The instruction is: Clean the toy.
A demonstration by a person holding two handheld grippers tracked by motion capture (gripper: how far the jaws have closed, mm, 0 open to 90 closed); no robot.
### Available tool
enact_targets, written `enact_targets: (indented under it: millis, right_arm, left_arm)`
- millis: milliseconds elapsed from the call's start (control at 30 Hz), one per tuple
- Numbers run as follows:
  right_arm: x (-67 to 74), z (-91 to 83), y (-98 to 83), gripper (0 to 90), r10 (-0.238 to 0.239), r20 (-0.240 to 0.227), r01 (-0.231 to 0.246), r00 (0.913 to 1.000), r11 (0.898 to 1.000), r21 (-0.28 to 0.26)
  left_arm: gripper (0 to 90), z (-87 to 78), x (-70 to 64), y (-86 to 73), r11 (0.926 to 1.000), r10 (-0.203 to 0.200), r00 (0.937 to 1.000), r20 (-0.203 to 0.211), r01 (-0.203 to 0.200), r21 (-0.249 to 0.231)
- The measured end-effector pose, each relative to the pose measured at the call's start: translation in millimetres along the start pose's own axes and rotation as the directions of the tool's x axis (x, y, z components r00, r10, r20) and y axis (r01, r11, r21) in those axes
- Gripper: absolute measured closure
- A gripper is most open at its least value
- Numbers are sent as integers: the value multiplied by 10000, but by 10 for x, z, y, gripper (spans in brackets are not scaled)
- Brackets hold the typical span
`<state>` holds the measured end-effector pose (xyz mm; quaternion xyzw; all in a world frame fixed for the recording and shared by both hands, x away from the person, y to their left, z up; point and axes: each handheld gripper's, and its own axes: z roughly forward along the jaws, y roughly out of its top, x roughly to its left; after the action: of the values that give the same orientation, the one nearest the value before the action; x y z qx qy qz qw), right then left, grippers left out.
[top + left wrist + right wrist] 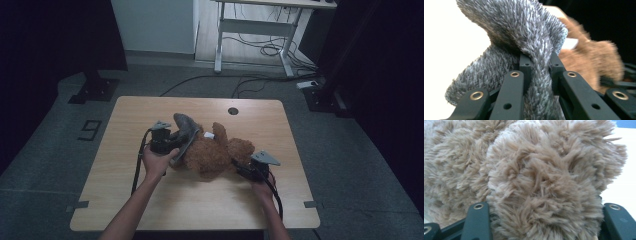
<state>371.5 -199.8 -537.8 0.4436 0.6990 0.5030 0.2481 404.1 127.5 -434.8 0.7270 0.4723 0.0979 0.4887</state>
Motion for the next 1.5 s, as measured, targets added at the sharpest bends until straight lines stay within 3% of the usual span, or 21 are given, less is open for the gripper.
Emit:
enact_targets:
  millis: [133,233,400,500,667,733,833,967,1200,1367,1500]
  right_arm:
    - [-2,2,-2,387,12,-4,-12,10000,10000,-29]
    - [-9,-4,-2,384,21,-74,-21,10000,10000,-9]
    - [-30,-23,-6,359,68,-238,-68,9997,10000,11]
    - [-31,-26,-5,325,130,-324,-130,9994,9999,-8]
    - [-57,-74,41,127,446,-522,-437,9976,9989,189]
    - [-92,-123,73,93,645,-772,-627,9949,9977,251]
    - [-163,-210,122,64,924,-957,-906,9911,9956,232]
    - [-265,-327,226,41,1290,-945,-1309,9871,9913,-141]
    - [-272,-324,444,14,1312,-1025,-1339,9860,9908,-201]
    - [-250,-145,591,0,1226,-1159,-1192,9857,9922,356]
    - [-193,-39,493,0,1109,-1433,-927,9835,9875,1278]
  left_arm:
    - [778,185,-282,118,9957,838,9963,173,-844,371]
    - [778,382,-402,144,9884,1256,9921,60,-1257,853]
    - [779,549,-361,54,9857,1176,9931,-20,-1165,1215]
    - [783,526,-298,4,9850,1010,9948,141,-1019,1389]
    - [788,472,-285,-109,9847,1115,9936,175,-1129,1330]
    - [791,448,-281,-179,9861,1159,9932,128,-1166,1182]
    - [797,412,-256,-257,9908,900,9954,317,-927,985]
    - [798,351,-277,-346,9918,941,9945,460,-976,828]
    - [799,250,-322,-514,9935,951,9925,765,-995,553]
    - [799,193,-342,-591,9946,900,9912,974,-945,431]
    - [798,159,-347,-640,9952,823,9894,1195,-881,435]
